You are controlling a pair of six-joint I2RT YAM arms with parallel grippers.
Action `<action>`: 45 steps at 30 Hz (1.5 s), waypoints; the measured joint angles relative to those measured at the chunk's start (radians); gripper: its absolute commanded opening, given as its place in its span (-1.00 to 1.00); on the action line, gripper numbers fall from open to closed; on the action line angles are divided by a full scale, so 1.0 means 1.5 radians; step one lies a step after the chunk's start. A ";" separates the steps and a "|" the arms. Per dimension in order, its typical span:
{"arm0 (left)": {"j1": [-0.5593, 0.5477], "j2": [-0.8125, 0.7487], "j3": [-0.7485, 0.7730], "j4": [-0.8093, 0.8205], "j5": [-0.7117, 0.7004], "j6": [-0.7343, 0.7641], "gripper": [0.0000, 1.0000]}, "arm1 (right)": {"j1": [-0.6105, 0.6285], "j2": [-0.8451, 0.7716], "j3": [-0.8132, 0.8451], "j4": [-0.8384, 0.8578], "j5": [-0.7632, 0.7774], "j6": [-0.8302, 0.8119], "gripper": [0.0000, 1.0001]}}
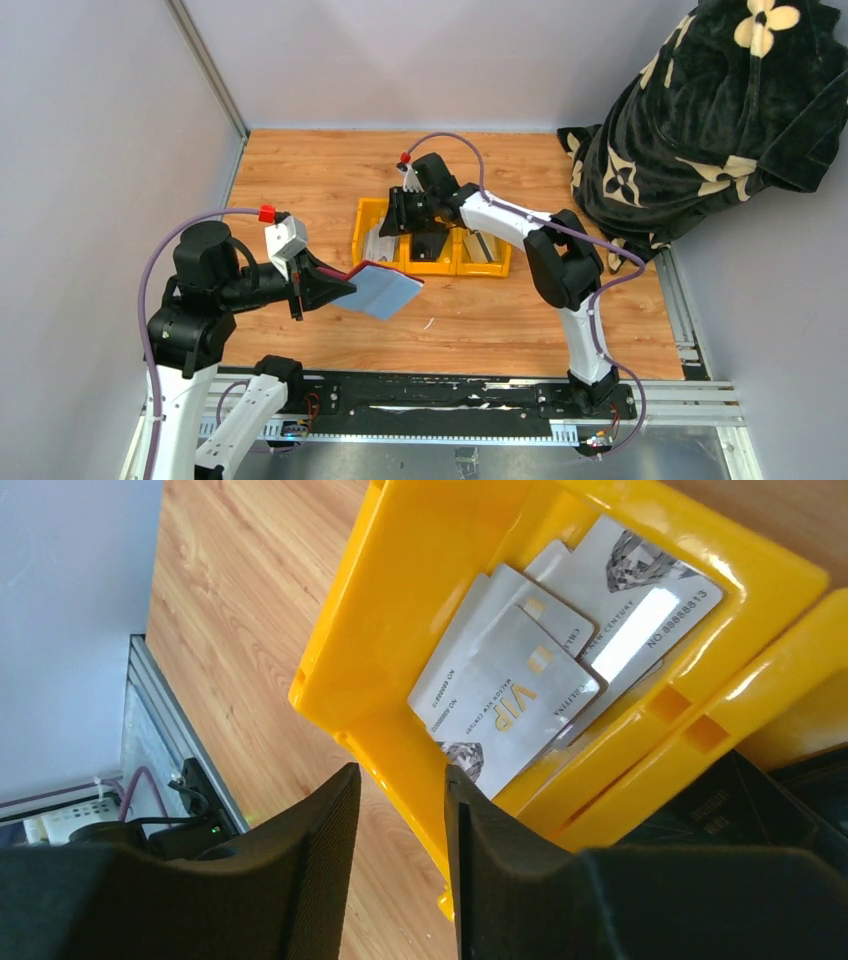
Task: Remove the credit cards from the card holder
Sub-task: Place the credit card in the storage box, then place the card holder at the center of the board.
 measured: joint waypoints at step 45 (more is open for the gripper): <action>-0.237 0.460 -0.171 0.131 -0.663 0.350 -0.69 | -0.142 -0.646 -0.429 -0.020 0.159 -0.053 0.33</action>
